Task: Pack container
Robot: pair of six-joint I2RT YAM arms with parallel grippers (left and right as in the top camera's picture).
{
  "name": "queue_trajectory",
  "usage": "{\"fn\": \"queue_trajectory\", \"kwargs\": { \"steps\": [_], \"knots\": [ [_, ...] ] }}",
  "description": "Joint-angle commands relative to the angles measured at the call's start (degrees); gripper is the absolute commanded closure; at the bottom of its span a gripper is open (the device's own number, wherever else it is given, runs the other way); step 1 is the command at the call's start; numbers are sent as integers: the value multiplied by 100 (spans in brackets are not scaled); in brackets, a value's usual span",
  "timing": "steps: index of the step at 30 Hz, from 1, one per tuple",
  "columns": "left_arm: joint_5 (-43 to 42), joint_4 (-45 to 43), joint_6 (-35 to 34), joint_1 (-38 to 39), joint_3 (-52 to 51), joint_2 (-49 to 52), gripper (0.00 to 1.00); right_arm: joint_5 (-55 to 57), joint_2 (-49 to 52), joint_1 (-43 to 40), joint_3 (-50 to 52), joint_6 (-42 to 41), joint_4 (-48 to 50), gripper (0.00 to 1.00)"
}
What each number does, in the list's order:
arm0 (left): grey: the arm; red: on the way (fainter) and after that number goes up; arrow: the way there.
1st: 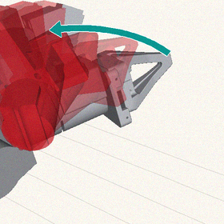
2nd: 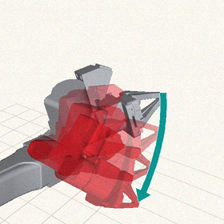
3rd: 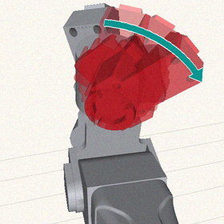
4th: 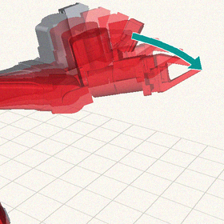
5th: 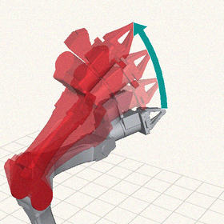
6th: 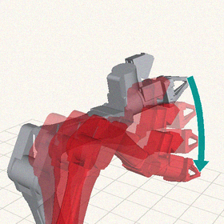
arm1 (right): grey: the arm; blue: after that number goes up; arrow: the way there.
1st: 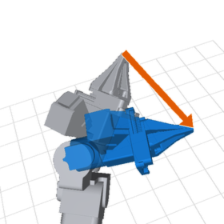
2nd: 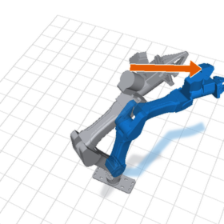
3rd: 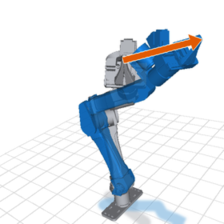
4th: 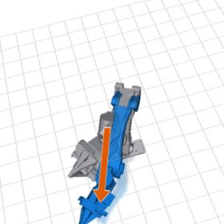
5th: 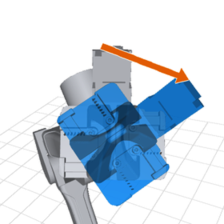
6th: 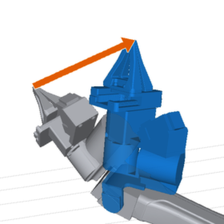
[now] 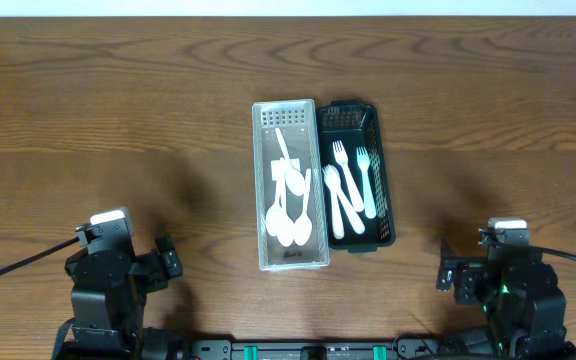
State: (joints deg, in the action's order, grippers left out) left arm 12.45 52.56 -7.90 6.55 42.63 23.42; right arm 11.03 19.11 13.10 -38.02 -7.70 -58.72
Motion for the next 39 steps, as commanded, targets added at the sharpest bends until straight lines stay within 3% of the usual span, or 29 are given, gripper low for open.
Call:
{"fn": "queue_trajectory", "kwargs": {
  "steps": [1,16,21,25,30,36,39],
  "knots": [
    [59,63,-76,35,-24,11,2,76,-24,46,33,-103,-160,1],
    [59,61,-76,35,-24,11,2,116,-81,28,33,-72,-385,1],
    [57,61,-74,35,-24,11,2,197,-520,-345,39,208,24,1],
    [57,61,-76,35,-24,11,2,116,-1180,-549,319,450,922,1],
    [57,61,-76,35,-24,11,2,111,-1893,-647,1408,758,2691,1],
    [59,61,-76,35,-24,11,2,-348,-1864,-772,2728,1281,5110,1],
    [57,61,-76,35,-24,11,2,-400,-1882,-868,3189,1388,5700,1]
  ]
}}
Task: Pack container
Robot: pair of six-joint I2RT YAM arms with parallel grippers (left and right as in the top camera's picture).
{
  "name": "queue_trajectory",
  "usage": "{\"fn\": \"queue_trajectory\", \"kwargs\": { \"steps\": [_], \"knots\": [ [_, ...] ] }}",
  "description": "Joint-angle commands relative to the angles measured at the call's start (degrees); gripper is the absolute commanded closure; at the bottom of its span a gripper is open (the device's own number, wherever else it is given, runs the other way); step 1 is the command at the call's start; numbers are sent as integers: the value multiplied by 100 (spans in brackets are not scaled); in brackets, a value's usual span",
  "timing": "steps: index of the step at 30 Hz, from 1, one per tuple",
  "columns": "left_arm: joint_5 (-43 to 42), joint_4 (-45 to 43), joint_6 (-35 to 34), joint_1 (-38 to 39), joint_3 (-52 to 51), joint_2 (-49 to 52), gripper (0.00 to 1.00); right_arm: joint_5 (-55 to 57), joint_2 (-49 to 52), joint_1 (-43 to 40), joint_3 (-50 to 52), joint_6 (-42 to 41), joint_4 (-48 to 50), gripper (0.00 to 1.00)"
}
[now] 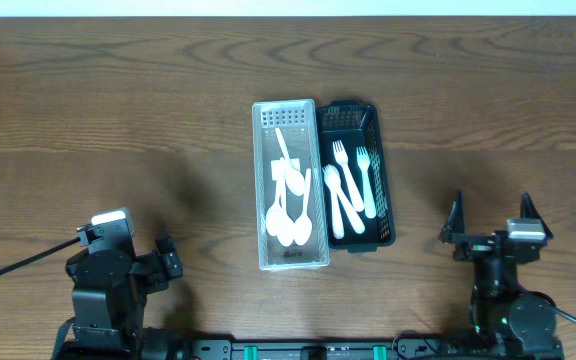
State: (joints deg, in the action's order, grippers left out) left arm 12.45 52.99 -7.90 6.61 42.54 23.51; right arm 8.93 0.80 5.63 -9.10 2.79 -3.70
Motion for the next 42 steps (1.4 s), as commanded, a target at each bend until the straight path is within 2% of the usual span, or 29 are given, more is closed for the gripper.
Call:
{"fn": "queue_trajectory", "kwargs": {
  "steps": [1,6,42],
  "knots": [
    [57,17,-76,28,-15,2,2,-190,-50,-160,446,352,306,1],
    [57,17,-76,28,-15,2,2,-369,-52,-271,883,339,68,1],
    [57,17,-76,28,-15,2,2,-483,-50,-308,881,457,-20,1]
  ]
}}
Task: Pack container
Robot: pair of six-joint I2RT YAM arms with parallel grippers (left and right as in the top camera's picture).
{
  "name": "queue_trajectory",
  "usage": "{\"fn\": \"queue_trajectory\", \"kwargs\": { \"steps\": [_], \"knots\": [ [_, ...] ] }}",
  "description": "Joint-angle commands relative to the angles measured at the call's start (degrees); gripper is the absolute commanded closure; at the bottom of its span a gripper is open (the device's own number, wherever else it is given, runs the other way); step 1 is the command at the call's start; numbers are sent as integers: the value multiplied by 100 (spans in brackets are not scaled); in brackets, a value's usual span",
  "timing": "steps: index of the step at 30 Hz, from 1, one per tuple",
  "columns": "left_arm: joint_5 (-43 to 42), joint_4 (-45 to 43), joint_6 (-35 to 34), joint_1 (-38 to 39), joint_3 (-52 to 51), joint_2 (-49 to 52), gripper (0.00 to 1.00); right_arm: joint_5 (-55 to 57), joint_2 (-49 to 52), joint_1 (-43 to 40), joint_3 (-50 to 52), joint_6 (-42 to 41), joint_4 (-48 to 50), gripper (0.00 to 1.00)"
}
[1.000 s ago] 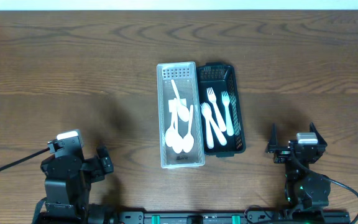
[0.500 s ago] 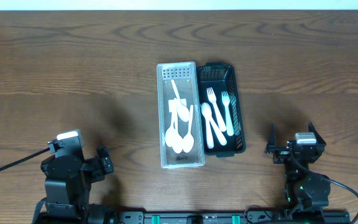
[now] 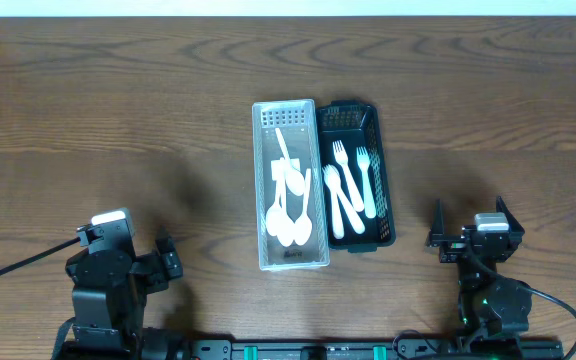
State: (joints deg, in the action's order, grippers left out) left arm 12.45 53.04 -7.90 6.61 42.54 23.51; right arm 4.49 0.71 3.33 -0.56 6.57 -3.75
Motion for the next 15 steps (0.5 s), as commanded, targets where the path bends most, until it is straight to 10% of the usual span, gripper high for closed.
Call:
{"fn": "queue_trajectory", "kwargs": {
  "steps": [1,15],
  "knots": [
    [57,13,-76,28,-15,2,2,-39,-42,-79,26,79,-15,1],
    [142,-417,404,-127,-702,-1051,2,-39,-42,-79,26,79,-15,1]
  ]
}}
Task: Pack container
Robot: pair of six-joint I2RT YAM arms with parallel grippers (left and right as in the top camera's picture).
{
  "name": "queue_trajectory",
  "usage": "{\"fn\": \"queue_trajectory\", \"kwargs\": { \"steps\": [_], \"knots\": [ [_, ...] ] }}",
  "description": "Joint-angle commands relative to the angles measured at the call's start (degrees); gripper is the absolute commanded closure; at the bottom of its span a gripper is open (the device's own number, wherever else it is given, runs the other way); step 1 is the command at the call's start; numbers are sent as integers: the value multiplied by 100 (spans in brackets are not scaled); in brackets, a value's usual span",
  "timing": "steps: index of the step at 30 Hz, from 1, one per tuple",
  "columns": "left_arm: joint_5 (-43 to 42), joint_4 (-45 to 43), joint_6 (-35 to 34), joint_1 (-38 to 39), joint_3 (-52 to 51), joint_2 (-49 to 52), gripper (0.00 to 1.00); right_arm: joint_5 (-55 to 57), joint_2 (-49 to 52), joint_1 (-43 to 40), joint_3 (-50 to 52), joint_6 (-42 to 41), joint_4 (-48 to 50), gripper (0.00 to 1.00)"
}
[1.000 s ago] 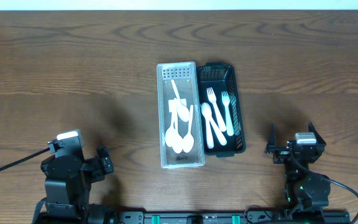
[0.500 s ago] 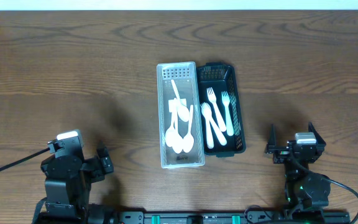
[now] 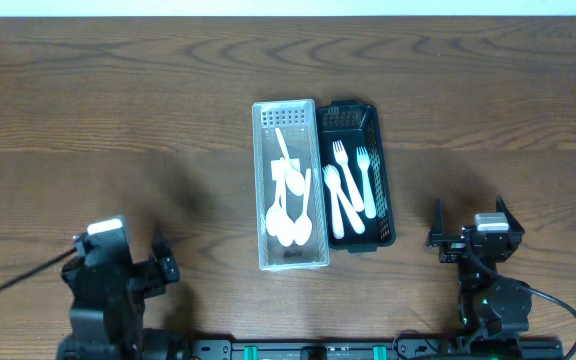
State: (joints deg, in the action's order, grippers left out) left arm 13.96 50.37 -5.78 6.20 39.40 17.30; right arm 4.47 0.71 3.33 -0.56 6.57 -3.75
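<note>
A clear white tray (image 3: 290, 185) in the middle of the table holds several white plastic spoons (image 3: 289, 205). Touching its right side, a dark green basket (image 3: 356, 173) holds several white forks (image 3: 349, 185). My left gripper (image 3: 161, 265) sits low at the front left, far from both containers; its fingers are too small to judge. My right gripper (image 3: 470, 218) stands at the front right, fingers spread wide and open, holding nothing.
Brown wooden table (image 3: 118, 110) all around the two containers. A black cable (image 3: 18, 280) runs from the left arm to the left edge, another (image 3: 568, 305) from the right arm to the right edge.
The left arm has shifted slightly toward the front edge. The right arm and both containers have not moved.
Both arms rested at the front corners with the cutlery sorted in the two containers. The right arm then stood turned with its fingers spread open, then sat a little further left. The left arm has now dropped slightly. The cutlery stayed put.
</note>
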Motion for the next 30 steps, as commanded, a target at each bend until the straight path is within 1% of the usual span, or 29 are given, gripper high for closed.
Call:
{"fn": "queue_trajectory", "kwargs": {
  "steps": [1,5,6,10,17,20,22,26,30],
  "knots": [
    [-131,-332,317,-118,-605,-636,2,-37,-42,-79,26,79,-15,1],
    [-772,-1325,857,-245,-1456,-1370,2,-37,-42,-79,26,79,-15,1],
    [-962,-1685,1032,-267,-1665,-1508,2,-37,-42,-79,26,79,-15,1],
    [-1670,-2833,1672,-352,-2201,-1709,2,-37,-42,-79,26,79,-15,1],
    [-1937,-4269,1663,-372,-3180,-1720,2,-37,-42,-79,26,79,-15,1],
    [-2181,-4597,1606,-372,-3558,-1720,2,-37,-42,-79,26,79,-15,1],
    [-2275,-4621,1569,-372,-3681,-1720,2,-37,-42,-79,26,79,-15,1],
    [-2297,-4669,1220,-372,-3904,-1720,2,-37,-42,-79,26,79,-15,1],
    [-2295,-4684,1172,-372,-3908,-1720,2,-37,-42,-79,26,79,-15,1]
  ]
}}
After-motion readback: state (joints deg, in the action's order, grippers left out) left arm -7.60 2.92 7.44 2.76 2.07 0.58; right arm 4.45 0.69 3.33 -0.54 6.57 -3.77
